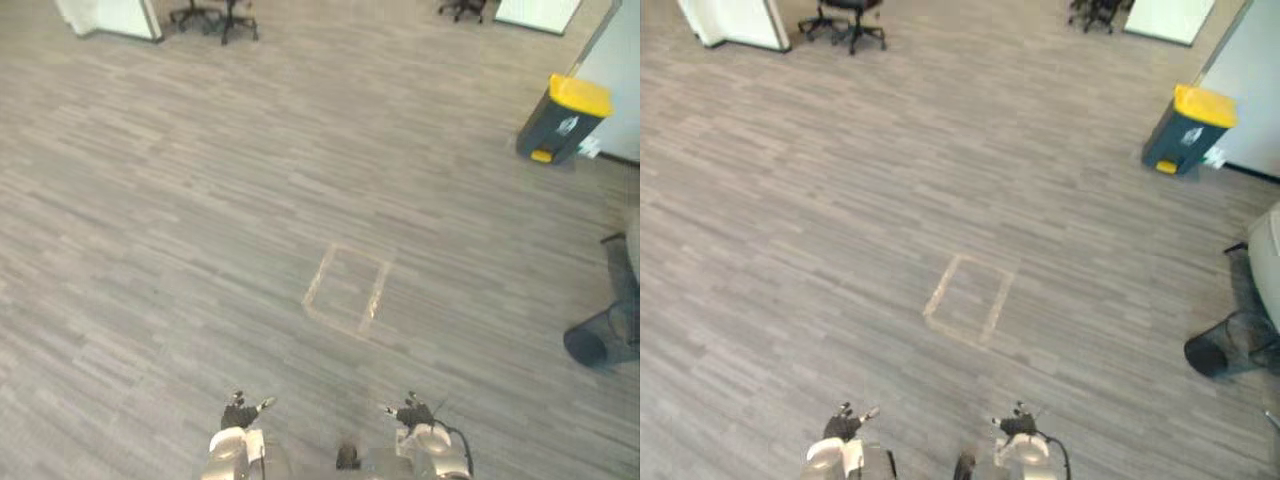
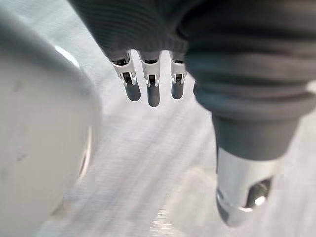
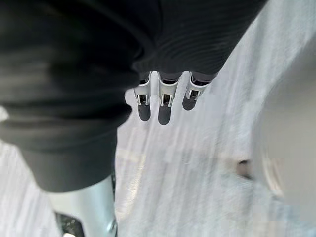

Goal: Organize the slippers on the shoe rack

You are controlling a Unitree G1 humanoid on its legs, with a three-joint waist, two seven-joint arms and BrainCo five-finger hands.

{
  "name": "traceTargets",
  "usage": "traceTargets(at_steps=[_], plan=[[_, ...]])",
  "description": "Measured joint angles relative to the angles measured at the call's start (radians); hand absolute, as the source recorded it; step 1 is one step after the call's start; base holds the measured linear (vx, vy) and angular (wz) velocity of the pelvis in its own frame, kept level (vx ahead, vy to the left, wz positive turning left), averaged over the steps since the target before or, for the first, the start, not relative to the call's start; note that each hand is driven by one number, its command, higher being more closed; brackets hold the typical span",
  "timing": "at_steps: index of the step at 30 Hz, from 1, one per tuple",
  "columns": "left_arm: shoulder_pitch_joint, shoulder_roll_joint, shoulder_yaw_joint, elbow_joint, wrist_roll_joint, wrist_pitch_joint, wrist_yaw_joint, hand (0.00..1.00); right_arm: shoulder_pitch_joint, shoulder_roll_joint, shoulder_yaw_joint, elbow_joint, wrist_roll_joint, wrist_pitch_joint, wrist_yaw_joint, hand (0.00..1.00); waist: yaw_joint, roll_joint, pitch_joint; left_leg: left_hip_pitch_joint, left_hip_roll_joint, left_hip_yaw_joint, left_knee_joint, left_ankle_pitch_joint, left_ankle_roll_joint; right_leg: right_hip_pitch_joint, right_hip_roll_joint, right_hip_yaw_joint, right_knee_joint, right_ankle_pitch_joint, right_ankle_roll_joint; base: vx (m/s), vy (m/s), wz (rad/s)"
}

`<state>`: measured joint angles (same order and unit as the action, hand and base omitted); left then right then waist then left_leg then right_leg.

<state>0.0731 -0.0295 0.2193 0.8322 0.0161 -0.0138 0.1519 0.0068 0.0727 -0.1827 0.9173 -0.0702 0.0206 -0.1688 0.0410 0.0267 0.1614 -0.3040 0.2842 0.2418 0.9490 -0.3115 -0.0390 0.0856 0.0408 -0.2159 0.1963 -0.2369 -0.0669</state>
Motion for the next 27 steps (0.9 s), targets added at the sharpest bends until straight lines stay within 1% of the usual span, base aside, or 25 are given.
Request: traceTargets(at_steps=[1, 2, 3, 4, 5, 6, 7, 8, 9, 11, 12, 13, 15, 16, 17, 18, 19, 20, 21, 22, 23, 24, 25, 26, 27], plan=[[0.0, 0.001, 0.001, -0.002, 0.0, -0.001, 0.0, 0.0, 0.0, 0.0, -0.001, 0.0, 0.0, 0.001, 0.0, 0.0, 0.002, -0.001, 0.001, -0.016, -0.008, 0.008, -0.065, -0.003, -0.006, 0.021, -0.01, 0.007, -0.012, 0.002, 0.014, 0.51, 0.208, -0.42], [-0.001, 0.003, 0.001, -0.004, 0.0, -0.001, 0.0, 0.0, 0.001, 0.0, -0.004, 0.0, 0.001, 0.002, 0.0, 0.0, 0.005, -0.005, 0.002, -0.037, -0.032, 0.009, -0.18, -0.002, -0.011, 0.045, -0.03, 0.016, -0.023, -0.004, 0.03, 0.53, 0.264, -0.34], [-0.004, 0.006, 0.002, -0.005, 0.0, -0.002, 0.0, 0.0, 0.002, -0.001, -0.015, 0.001, 0.001, 0.001, -0.001, 0.0, 0.012, -0.014, 0.005, -0.053, -0.08, -0.016, -0.379, 0.049, -0.023, 0.07, -0.069, 0.031, -0.029, -0.026, 0.066, 0.53, 0.298, -0.34], [-0.004, 0.008, 0.003, -0.006, -0.001, -0.005, 0.0, 0.0, 0.003, 0.0, -0.021, 0.003, 0.001, 0.002, -0.001, 0.0, 0.015, -0.021, 0.008, -0.061, -0.109, -0.039, -0.458, 0.139, -0.023, 0.09, -0.095, 0.042, -0.034, -0.042, 0.09, 0.64, 0.398, -0.32], [-0.006, 0.017, 0.009, 0.004, -0.001, -0.009, 0.0, 0.0, 0.005, -0.002, -0.011, 0.016, 0.001, 0.006, 0.001, 0.0, 0.02, -0.043, -0.006, -0.035, -0.17, -0.038, -0.506, 0.207, 0.012, 0.11, -0.134, 0.07, -0.054, -0.043, 0.106, 0.54, 0.34, -0.08], [-0.012, 0.024, 0.011, 0.018, -0.001, -0.01, 0.002, 0.0, 0.006, -0.01, -0.01, 0.018, -0.001, 0.006, 0.002, 0.0, 0.01, -0.058, -0.018, -0.035, -0.185, -0.02, -0.508, 0.193, 0.031, 0.104, -0.157, 0.071, -0.061, -0.015, 0.108, 0.54, 0.334, -0.06], [-0.014, 0.026, 0.012, 0.026, -0.001, -0.012, 0.002, 0.0, 0.001, -0.01, -0.018, 0.024, 0.0, 0.007, 0.001, 0.0, 0.011, -0.059, -0.016, -0.04, -0.185, -0.015, -0.488, 0.171, 0.049, 0.101, -0.164, 0.081, -0.057, 0.016, 0.108, 0.51, 0.331, -0.13], [-0.02, 0.039, 0.018, 0.035, 0.0, -0.006, 0.001, 0.0, -0.006, -0.007, -0.023, 0.023, -0.008, 0.007, 0.002, 0.0, 0.023, -0.068, -0.019, -0.04, -0.185, 0.007, -0.45, 0.146, 0.071, 0.085, -0.176, 0.103, -0.009, 0.047, 0.125, 0.58, 0.381, -0.35], [-0.021, 0.044, 0.017, 0.053, 0.0, 0.0, 0.001, 0.0, -0.009, -0.004, -0.035, 0.01, -0.008, 0.006, 0.002, 0.0, 0.022, -0.069, -0.018, -0.01, -0.189, 0.024, -0.446, 0.128, 0.098, 0.048, -0.19, 0.116, 0.091, 0.067, 0.136, 0.54, 0.367, -0.35], [-0.021, 0.048, 0.005, 0.07, 0.0, 0.007, 0.001, 0.0, -0.009, -0.006, -0.044, 0.007, -0.008, 0.001, 0.002, 0.0, 0.016, -0.064, -0.014, 0.045, -0.194, 0.035, -0.455, 0.104, 0.112, -0.024, -0.214, 0.127, 0.291, 0.097, 0.156, 0.34, 0.2, -0.39], [-0.024, 0.049, -0.006, 0.087, 0.001, 0.009, 0.001, 0.0, -0.007, -0.006, -0.043, 0.006, -0.008, -0.002, 0.003, 0.0, 0.013, -0.056, -0.008, 0.115, -0.194, 0.053, -0.48, 0.07, 0.107, -0.112, -0.233, 0.128, 0.522, 0.089, 0.165, 0.37, 0.17, -0.52], [-0.03, 0.049, -0.016, 0.094, 0.001, 0.01, 0.001, 0.0, -0.002, -0.004, -0.042, 0.01, -0.008, 0.0, 0.005, 0.0, 0.007, -0.055, -0.006, 0.163, -0.195, 0.078, -0.493, 0.051, 0.105, -0.183, -0.254, 0.096, 0.668, 0.069, 0.156, 0.3, 0.129, -0.49], [-0.039, 0.042, -0.022, 0.095, 0.001, 0.01, 0.001, 0.0, 0.001, -0.004, -0.039, -0.002, -0.009, -0.003, 0.006, 0.0, -0.002, -0.046, -0.001, 0.237, -0.194, 0.111, -0.539, 0.018, 0.092, -0.285, -0.271, 0.022, 0.755, 0.03, 0.127, 0.23, 0.053, -0.53], [-0.04, 0.041, -0.022, 0.1, 0.001, 0.01, 0.001, 0.0, -0.006, -0.005, -0.035, -0.001, -0.01, -0.005, 0.007, 0.0, -0.004, -0.05, 0.0, 0.278, -0.193, 0.139, -0.57, 0.001, 0.081, -0.329, -0.272, -0.033, 0.733, 0.007, 0.114, 0.26, 0.026, -0.56], [-0.046, 0.042, -0.023, 0.106, 0.001, 0.011, 0.0, 0.0, -0.009, -0.004, -0.034, -0.001, -0.01, -0.003, 0.008, 0.0, -0.008, -0.054, 0.001, 0.295, -0.191, 0.153, -0.577, -0.003, 0.078, -0.349, -0.271, -0.065, 0.699, -0.002, 0.111, 0.2, -0.031, -0.55], [-0.05, 0.037, -0.022, 0.111, 0.001, 0.012, 0.0, 0.0, -0.009, -0.006, -0.036, -0.001, -0.01, -0.005, 0.008, 0.0, -0.011, -0.056, 0.0, 0.331, -0.188, 0.179, -0.603, -0.009, 0.067, -0.369, -0.264, -0.136, 0.61, -0.01, 0.11, 0.19, -0.053, -0.54], [-0.05, 0.034, -0.022, 0.113, 0.001, 0.012, 0.0, 0.0, -0.009, -0.008, -0.037, 0.0, -0.01, -0.007, 0.008, 0.0, -0.011, -0.056, 0.0, 0.353, -0.187, 0.199, -0.626, -0.011, 0.057, -0.372, -0.245, -0.175, 0.503, -0.008, 0.11, 0.18, -0.053, -0.64], [-0.048, 0.034, -0.024, 0.116, 0.001, 0.011, -0.002, 0.0, -0.01, -0.009, -0.037, 0.005, -0.011, -0.007, 0.009, 0.0, -0.013, -0.057, -0.003, 0.371, -0.188, 0.22, -0.646, -0.014, 0.043, -0.363, -0.216, -0.184, 0.367, 0.019, 0.105, 0.18, -0.061, -0.54], [-0.04, 0.041, -0.033, 0.125, 0.003, 0.008, -0.003, 0.0, -0.008, -0.01, -0.036, 0.013, -0.015, -0.006, 0.011, 0.0, -0.019, -0.067, -0.011, 0.382, -0.202, 0.229, -0.664, -0.018, 0.026, -0.36, -0.191, -0.17, 0.234, 0.074, 0.094, 0.23, -0.096, -0.39], [-0.043, 0.049, -0.044, 0.146, 0.006, 0.008, -0.004, 0.0, -0.014, -0.02, -0.04, 0.02, -0.018, -0.005, 0.012, 0.0, -0.034, -0.071, -0.017, 0.395, -0.207, 0.225, -0.67, -0.03, 0.005, -0.36, -0.165, -0.133, 0.188, 0.151, 0.012, 0.34, -0.124, -0.31], [-0.041, 0.042, -0.044, 0.155, 0.014, 0.01, -0.004, 0.0, -0.019, -0.036, -0.045, 0.023, -0.019, -0.003, 0.012, 0.0, -0.034, -0.041, -0.026, 0.408, -0.19, 0.219, -0.678, -0.028, -0.007, -0.352, -0.142, -0.136, 0.171, 0.151, 0.011, 0.34, -0.113, -0.27], [-0.039, 0.031, -0.044, 0.157, 0.022, 0.011, -0.004, 0.0, -0.016, -0.037, -0.052, 0.023, -0.019, -0.002, 0.012, 0.0, -0.038, -0.023, -0.033, 0.415, -0.179, 0.211, -0.679, -0.022, -0.018, -0.339, -0.122, -0.136, 0.147, 0.142, 0.007, 0.37, -0.114, -0.25], [-0.039, 0.018, -0.041, 0.153, 0.023, 0.011, -0.004, 0.0, -0.011, -0.039, -0.073, 0.017, -0.019, -0.002, 0.011, 0.0, -0.041, -0.009, -0.031, 0.395, -0.15, 0.19, -0.611, -0.02, -0.021, -0.321, -0.108, -0.149, 0.137, 0.129, -0.002, 0.31, -0.112, -0.13], [-0.04, 0.019, -0.038, 0.149, 0.024, 0.012, -0.004, 0.0, -0.008, -0.038, -0.083, 0.011, -0.018, -0.002, 0.011, 0.0, -0.041, -0.005, -0.028, 0.364, -0.123, 0.161, -0.513, -0.02, -0.021, -0.299, -0.098, -0.15, 0.132, 0.113, -0.003, 0.42, -0.18, -0.04], [-0.042, 0.015, -0.022, 0.132, 0.026, 0.015, -0.006, 0.0, -0.006, -0.038, -0.083, 0.009, -0.017, 0.0, 0.01, 0.0, -0.041, 0.002, -0.025, 0.306, -0.074, 0.122, -0.321, 0.0, -0.028, -0.257, -0.075, -0.151, 0.122, 0.092, -0.01, 0.27, -0.124, -0.02]])
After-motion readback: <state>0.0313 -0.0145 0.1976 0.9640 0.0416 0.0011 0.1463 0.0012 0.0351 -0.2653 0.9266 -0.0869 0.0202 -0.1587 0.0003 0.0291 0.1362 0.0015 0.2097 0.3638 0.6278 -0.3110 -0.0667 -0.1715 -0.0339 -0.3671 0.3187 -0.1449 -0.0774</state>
